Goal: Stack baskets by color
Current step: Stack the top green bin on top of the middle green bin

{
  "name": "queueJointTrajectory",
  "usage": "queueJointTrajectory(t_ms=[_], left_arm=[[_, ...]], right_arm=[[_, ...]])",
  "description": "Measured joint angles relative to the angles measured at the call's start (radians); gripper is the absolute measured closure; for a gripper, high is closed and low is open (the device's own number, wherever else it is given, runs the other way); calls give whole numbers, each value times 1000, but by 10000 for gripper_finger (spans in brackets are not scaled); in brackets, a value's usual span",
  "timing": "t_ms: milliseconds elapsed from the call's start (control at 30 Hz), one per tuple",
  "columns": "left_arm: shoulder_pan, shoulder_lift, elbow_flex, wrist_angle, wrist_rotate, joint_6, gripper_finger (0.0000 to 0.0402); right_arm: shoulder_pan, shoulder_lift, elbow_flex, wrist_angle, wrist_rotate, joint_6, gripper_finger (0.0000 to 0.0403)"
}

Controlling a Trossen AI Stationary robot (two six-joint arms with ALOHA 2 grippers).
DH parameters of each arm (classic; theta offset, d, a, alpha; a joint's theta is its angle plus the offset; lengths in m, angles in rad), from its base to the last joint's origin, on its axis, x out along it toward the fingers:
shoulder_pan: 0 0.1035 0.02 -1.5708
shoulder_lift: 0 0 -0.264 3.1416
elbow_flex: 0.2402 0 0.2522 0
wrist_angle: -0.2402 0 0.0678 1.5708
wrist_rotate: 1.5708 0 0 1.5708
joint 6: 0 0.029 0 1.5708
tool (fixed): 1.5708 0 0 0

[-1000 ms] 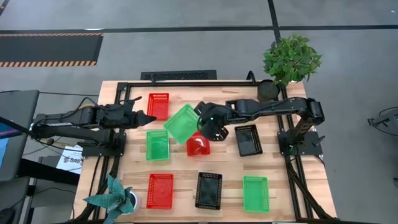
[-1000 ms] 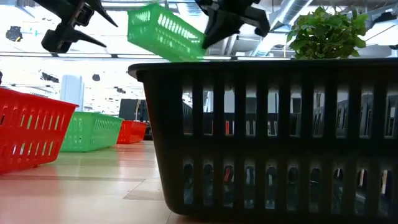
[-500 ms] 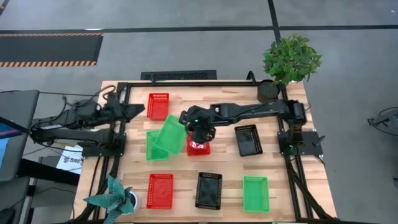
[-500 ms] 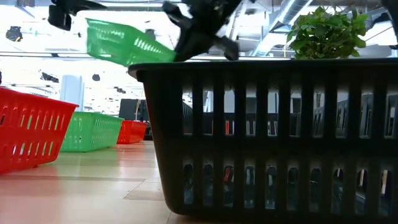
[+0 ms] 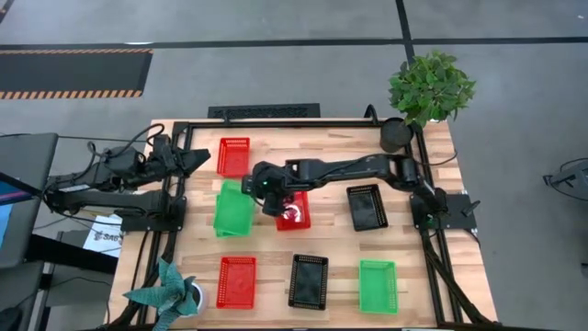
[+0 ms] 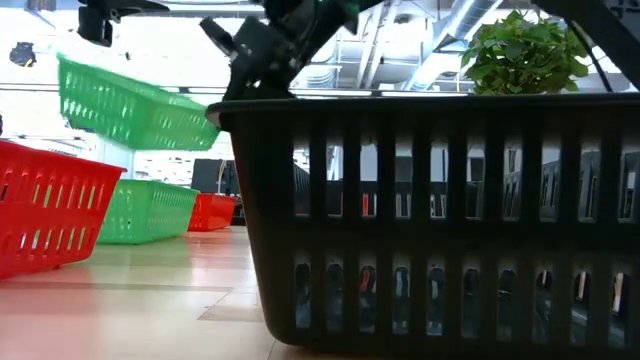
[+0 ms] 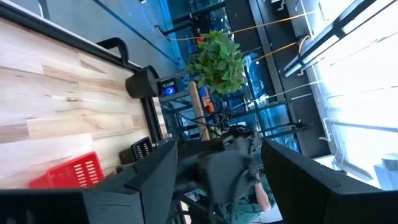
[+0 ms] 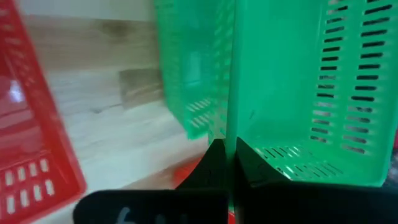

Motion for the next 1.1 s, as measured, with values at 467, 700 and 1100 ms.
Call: queueJointTrajectory(t_ms=[467,700,1100], left_arm=[[0,0,0,0,-7,12,181],[0,0,0,0,-17,21,181],[0,0,0,0,-34,18,181]], right_arm=[[-33,40,27,1,-37,-47,398],[-35,40,27,-4,-70,-80,397],[-48,58,25,-44,-105,-82,395]])
